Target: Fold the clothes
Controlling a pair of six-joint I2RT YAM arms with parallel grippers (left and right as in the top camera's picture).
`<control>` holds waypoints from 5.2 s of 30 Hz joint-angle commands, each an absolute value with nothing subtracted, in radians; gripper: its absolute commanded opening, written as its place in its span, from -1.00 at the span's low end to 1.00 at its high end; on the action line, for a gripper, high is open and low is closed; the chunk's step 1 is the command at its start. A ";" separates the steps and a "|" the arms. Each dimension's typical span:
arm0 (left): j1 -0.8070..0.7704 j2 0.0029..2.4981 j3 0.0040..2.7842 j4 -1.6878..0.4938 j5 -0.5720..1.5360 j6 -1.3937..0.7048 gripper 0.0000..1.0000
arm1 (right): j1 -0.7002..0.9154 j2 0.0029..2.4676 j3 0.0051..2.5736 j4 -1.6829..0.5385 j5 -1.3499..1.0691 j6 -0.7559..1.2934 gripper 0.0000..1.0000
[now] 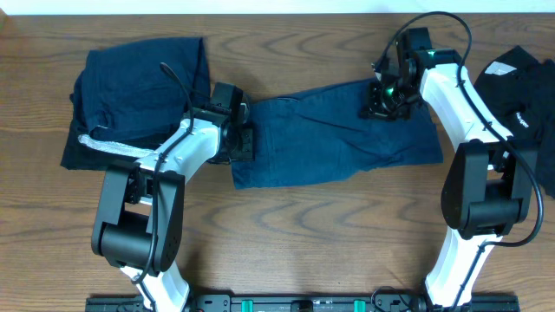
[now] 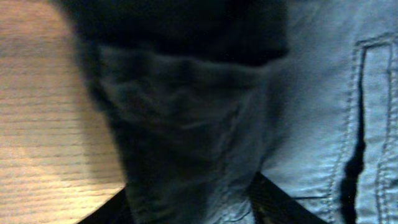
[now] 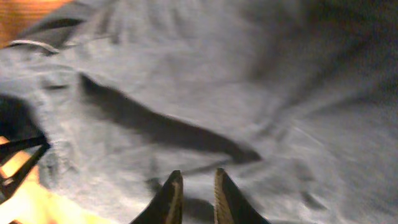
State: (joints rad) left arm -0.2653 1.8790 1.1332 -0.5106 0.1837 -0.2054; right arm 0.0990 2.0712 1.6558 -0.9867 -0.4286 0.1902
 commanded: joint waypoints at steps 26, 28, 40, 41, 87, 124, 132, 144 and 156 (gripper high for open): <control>-0.260 1.924 1.124 -0.526 0.171 -0.365 -0.36 | 0.289 2.284 1.641 -0.926 -0.476 0.231 -0.62; -0.259 1.924 1.124 -0.526 0.171 -0.365 -0.46 | 0.289 2.284 1.641 -0.926 -0.476 0.231 -0.62; -0.258 1.892 1.192 -0.601 0.149 -0.348 -0.88 | 0.287 2.284 1.641 -0.928 -0.476 0.231 -0.64; -0.258 1.887 1.213 -0.627 0.135 -0.344 -0.88 | 0.286 2.284 1.641 -0.928 -0.476 0.231 -0.64; -0.259 1.867 1.637 -0.937 0.149 -0.262 -0.88 | 0.341 2.281 1.665 -1.135 -0.686 0.216 -0.98; -0.259 1.812 1.637 -0.960 0.146 -0.263 -0.85 | 0.287 2.240 1.819 -1.013 -0.542 0.273 -0.97; -0.259 1.812 1.637 -0.961 0.146 -0.263 -0.86 | 0.320 2.266 1.823 -0.966 -0.514 0.319 -0.97; -0.259 1.812 1.637 -0.961 0.146 -0.263 -0.86 | 0.393 2.383 1.822 -0.865 -0.485 0.322 -0.98; -0.259 1.812 1.637 -0.961 0.146 -0.263 -0.85 | 0.322 2.381 2.027 -0.901 -0.513 0.318 -0.97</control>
